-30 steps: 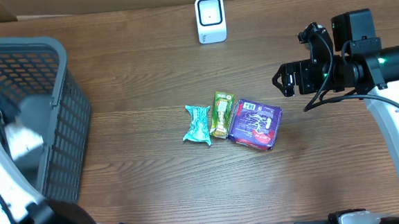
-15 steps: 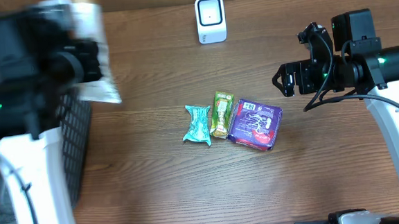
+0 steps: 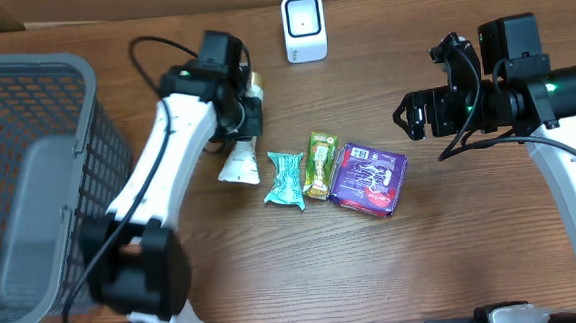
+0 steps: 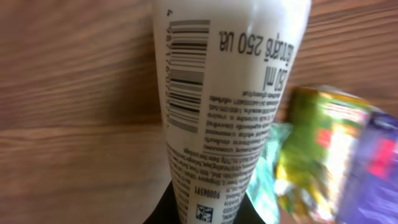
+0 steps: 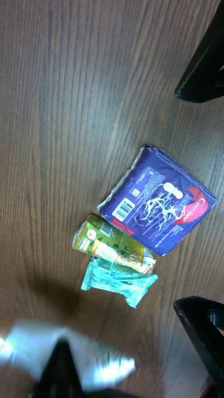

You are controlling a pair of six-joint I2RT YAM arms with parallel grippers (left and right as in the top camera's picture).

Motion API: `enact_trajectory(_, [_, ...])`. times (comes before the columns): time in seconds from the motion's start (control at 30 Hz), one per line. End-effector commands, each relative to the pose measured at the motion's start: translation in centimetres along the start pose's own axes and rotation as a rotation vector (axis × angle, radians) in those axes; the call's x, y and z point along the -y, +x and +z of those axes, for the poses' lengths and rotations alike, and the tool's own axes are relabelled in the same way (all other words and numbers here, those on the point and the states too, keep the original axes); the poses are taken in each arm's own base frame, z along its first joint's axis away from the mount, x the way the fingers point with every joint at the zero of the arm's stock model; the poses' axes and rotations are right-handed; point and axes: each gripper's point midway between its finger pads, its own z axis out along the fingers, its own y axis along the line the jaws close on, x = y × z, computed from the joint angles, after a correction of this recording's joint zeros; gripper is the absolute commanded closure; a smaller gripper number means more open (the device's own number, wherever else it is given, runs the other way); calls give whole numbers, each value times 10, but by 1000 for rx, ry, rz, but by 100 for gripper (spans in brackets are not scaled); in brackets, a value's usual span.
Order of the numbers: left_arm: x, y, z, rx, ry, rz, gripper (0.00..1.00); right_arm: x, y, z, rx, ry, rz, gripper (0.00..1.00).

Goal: Scan the item barcode
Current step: 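Place the white tube on the table left of the mint wrapper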

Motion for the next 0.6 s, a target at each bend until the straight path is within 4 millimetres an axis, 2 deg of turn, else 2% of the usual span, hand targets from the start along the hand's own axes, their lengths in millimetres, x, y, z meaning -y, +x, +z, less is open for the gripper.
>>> enact_trajectory(0.0, [-4,4,28,-50,-35,-31,96,-3,0,1,0,-8,-4,0])
enact_trajectory(0.17, [-5,17,65,-147,-33,-37,95,-3,-1,1,3,-8,-5,0])
enact_trajectory(0.23, [-1,22,73,-179,-12,-41,89,-3,-1,1,4,-8,-5,0])
enact_trajectory(0.27, [1,24,76,-191,-1,-43,81,-3,-1,1,5,-8,-6,0])
enact_trajectory(0.3, [3,25,78,-201,12,-44,65,-3,-1,1,5,-8,-6,0])
enact_trajectory(0.33, [3,26,79,-205,16,-46,36,-3,-1,1,5,-8,-5,0])
enact_trajectory(0.37, [4,26,80,-207,17,-50,16,-3,-1,1,5,-8,-5,0])
enact_trajectory(0.4, [4,26,80,-207,17,-50,0,-3,-2,1,5,-8,-6,0])
enact_trajectory(0.57, [3,25,79,-202,16,-51,0,-3,-2,1,7,-8,-6,0])
